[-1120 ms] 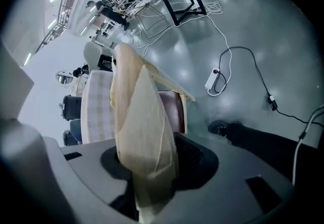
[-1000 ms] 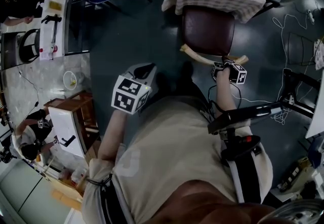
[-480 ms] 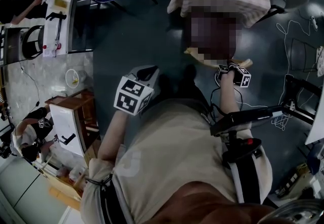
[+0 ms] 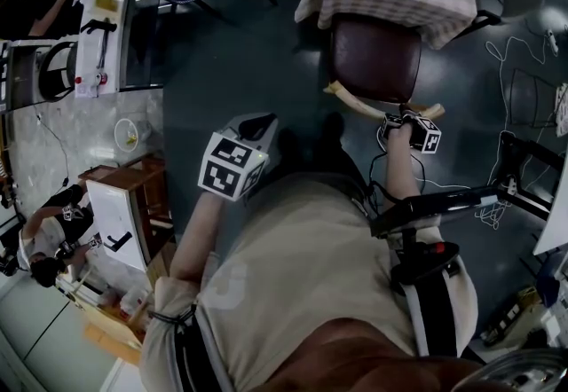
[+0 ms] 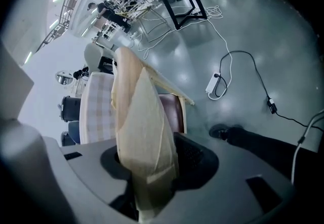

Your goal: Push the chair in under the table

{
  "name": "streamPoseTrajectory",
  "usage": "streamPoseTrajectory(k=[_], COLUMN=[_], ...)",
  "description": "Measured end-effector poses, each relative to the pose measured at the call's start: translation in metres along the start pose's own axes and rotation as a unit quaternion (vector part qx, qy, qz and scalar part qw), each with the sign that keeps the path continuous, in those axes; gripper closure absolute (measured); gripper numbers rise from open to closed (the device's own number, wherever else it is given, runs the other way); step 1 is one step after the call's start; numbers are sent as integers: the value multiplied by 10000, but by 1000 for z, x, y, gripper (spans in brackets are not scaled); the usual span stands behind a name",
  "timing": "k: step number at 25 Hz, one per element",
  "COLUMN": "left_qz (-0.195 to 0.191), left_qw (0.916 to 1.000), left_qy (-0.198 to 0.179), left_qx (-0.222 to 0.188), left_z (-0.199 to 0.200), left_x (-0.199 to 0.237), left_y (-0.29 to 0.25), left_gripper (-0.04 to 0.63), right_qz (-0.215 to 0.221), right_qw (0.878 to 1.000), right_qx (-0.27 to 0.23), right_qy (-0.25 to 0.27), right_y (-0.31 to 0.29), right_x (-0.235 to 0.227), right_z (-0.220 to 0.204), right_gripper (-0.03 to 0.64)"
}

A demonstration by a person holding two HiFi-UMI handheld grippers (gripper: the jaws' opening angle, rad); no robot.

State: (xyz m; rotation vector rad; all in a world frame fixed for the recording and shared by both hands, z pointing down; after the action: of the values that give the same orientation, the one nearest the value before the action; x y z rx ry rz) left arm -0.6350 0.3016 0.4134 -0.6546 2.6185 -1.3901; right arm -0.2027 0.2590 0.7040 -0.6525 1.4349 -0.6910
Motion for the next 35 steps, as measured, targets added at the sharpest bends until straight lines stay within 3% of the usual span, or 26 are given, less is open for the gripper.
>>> streamPoseTrajectory(k=[19,35], left_qz=[59,212], left_qw=[10000,9997], left_qy=[63,56], left_qx=[-17,124], left_z=[8,23], left_x=[-2,-10], left_y=[-5,-12], left_gripper=[589,589], right_qz=[-9,252], right_qw=[9999,9995], right_qx=[-59,124], right_qy=[-90,-119], right_y=[-5,-19], right_x=[5,24], right_z=[-4,0], right_gripper=[436,431])
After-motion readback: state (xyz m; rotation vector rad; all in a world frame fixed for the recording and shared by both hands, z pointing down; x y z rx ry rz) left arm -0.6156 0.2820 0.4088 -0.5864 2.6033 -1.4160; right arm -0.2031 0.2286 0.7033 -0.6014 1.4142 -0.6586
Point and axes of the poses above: the fingertips, and each gripper's own axes: y backward along the fingers, x to its left, z out of its top, the point moved 9 cm from there along y, backward along the fingers, and after that the axes turned 10 degrees about z, right-handed, at the moved point
